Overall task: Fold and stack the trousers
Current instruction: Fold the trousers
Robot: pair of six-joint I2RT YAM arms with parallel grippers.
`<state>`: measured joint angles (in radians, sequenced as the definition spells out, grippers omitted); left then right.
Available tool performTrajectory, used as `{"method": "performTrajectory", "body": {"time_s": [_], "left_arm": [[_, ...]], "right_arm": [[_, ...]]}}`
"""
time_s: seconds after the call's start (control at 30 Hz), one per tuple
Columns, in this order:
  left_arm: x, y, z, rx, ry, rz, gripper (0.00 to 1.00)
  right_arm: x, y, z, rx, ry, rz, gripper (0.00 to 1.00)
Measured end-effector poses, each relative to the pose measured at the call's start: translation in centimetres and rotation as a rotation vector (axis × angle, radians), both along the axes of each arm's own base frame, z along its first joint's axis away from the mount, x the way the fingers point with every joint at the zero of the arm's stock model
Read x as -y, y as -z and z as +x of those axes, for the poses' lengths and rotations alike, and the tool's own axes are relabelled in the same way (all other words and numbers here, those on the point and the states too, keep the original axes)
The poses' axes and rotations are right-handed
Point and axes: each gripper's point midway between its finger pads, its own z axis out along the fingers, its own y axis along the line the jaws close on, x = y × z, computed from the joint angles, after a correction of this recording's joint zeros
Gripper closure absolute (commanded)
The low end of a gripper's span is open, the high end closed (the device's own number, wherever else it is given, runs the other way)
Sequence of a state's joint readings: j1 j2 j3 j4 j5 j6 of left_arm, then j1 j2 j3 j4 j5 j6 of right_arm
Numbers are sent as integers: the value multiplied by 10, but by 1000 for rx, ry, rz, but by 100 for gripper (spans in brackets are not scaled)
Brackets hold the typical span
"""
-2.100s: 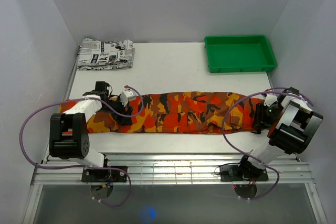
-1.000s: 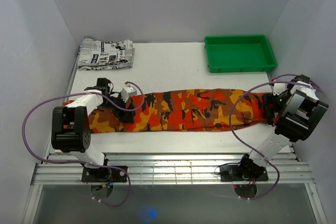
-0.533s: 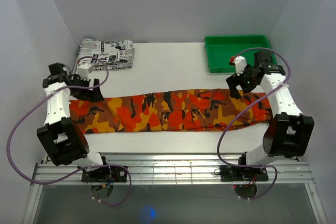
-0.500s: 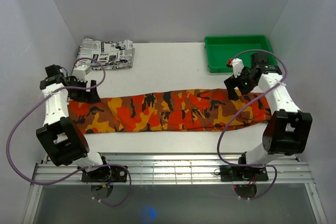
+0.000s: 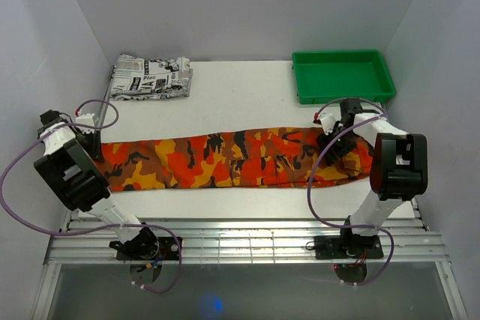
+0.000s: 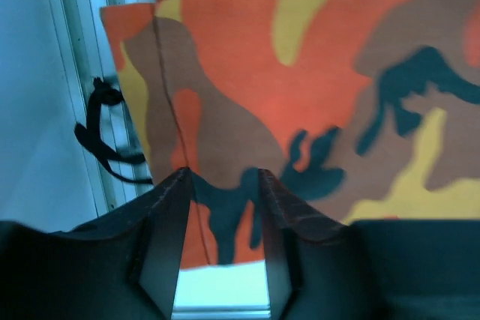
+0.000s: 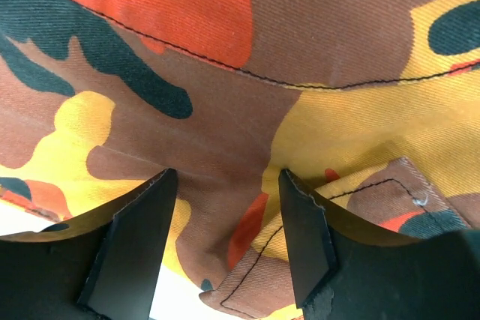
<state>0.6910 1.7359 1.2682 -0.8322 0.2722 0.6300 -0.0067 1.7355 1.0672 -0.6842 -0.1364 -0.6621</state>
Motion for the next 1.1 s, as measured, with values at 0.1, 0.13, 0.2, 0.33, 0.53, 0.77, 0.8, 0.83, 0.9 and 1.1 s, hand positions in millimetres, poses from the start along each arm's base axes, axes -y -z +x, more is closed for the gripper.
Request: {"method": "performTrajectory", "body": {"time_s": [0.1,0.13,0.2,0.33,0.53,0.77,0.8,0.83,0.9,1.1], "left_arm": [[-11,27,3,-49,-6,6,55],[-13,34,3,-62,-7,5,58],[-18,49,6,-83,-1,-1,67],[-30,47,24,-54,9,17,96],[-28,45,33,-25,59,7,79],[4,-9,50,154,272,-15,37],[15,-23,53,190,311,-12,37],[30,-38,59,229,358,-5,37],[75,-61,70,305,476,-15,36],[241,-80,60,390,825,-215,35]], "right_arm": [[7,1,1,16,1,-41,38],[10,1,2,21,2,-55,38],[13,1,2,26,2,-76,39],[15,1,2,27,1,-85,49],[15,-2,-1,16,-4,-82,45],[-17,-62,28,75,-39,96,33],[-25,-78,42,128,-51,120,34],[-34,-93,52,172,-65,144,34],[-55,-119,69,245,-109,180,37],[-93,-110,86,226,-192,200,48]]}}
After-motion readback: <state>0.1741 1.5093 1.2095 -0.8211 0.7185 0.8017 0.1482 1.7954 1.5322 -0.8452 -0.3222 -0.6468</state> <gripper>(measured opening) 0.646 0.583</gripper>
